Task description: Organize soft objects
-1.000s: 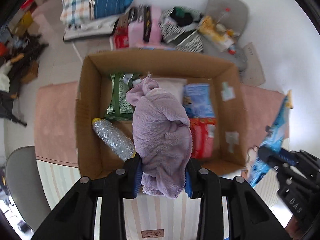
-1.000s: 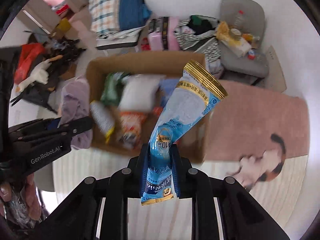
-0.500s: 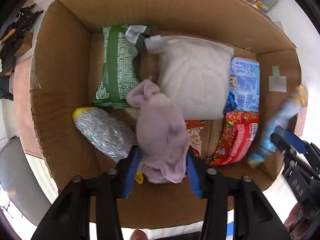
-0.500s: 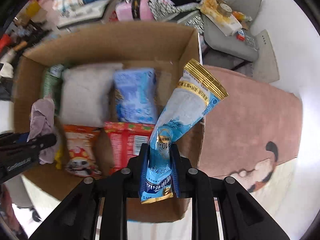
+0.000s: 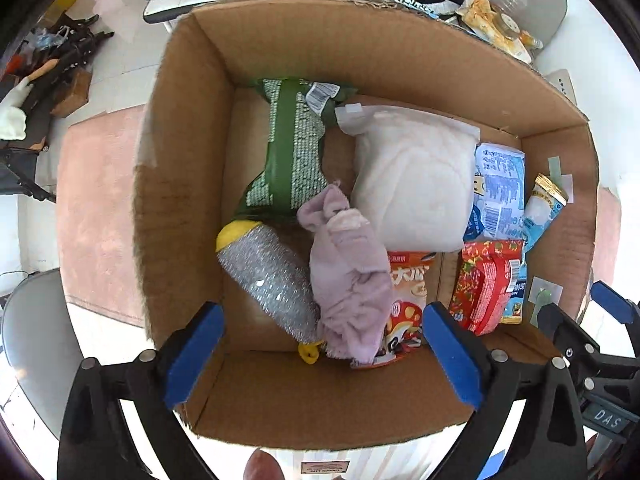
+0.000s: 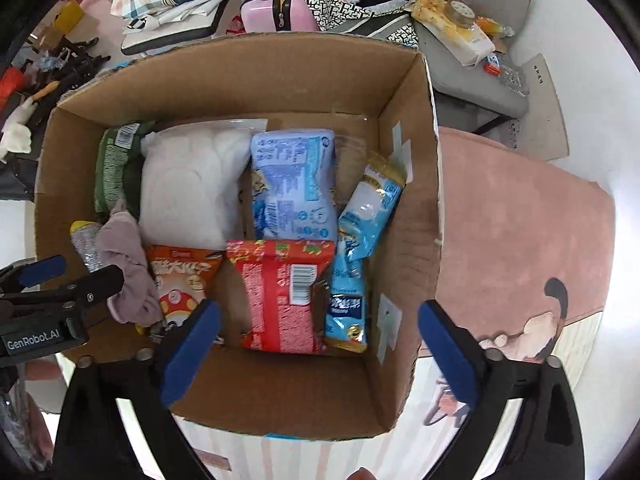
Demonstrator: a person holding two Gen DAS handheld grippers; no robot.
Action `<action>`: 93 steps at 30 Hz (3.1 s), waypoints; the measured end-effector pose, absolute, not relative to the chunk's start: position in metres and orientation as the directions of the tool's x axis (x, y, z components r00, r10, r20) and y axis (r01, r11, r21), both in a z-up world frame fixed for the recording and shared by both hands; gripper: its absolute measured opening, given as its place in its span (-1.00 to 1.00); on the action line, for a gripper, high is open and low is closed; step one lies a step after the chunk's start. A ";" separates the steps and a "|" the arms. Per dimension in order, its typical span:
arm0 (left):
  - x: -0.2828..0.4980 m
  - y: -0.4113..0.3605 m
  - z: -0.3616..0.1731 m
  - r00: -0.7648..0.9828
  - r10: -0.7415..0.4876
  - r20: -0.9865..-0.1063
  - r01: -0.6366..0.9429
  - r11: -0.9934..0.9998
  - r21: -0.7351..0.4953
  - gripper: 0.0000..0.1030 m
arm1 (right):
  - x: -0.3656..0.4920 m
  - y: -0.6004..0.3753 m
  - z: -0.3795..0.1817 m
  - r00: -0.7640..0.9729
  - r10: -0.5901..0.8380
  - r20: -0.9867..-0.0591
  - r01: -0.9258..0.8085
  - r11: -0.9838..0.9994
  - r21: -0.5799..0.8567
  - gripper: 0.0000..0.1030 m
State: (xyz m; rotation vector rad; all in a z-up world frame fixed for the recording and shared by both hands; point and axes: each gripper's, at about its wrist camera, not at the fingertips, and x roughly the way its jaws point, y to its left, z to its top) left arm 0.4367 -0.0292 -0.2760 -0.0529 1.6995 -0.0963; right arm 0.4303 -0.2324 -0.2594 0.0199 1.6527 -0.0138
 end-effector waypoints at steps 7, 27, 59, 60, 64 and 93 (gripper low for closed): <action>0.414 -0.020 -0.259 -0.101 -0.088 -0.991 0.012 0.996 -0.089 0.98 | 0.412 -0.232 -0.255 -0.081 0.052 -0.995 0.054 0.997 0.048 1.00; 0.338 -0.038 -0.156 0.171 -0.027 -0.985 0.013 1.000 -0.025 0.98 | 0.336 -0.234 -0.184 0.093 0.022 -0.995 0.065 0.997 0.028 1.00; 0.156 -0.029 0.049 0.501 -0.048 -0.864 0.042 0.999 -0.031 0.98 | 0.129 -0.239 0.089 0.547 0.049 -0.836 -0.006 0.998 0.055 1.00; 0.152 -0.030 0.053 0.503 -0.054 -0.862 0.049 0.998 -0.034 0.98 | 0.124 -0.237 0.095 0.554 0.050 -0.831 -0.007 0.998 0.055 1.00; 0.140 -0.032 0.063 0.522 -0.056 -0.851 0.053 0.998 -0.033 0.98 | 0.107 -0.234 0.107 0.569 0.041 -0.821 -0.008 0.999 0.044 1.00; 0.127 -0.031 0.089 0.603 -0.044 -0.797 0.053 0.998 -0.014 0.98 | 0.084 -0.239 0.136 0.636 -0.021 -0.772 0.053 0.998 0.016 1.00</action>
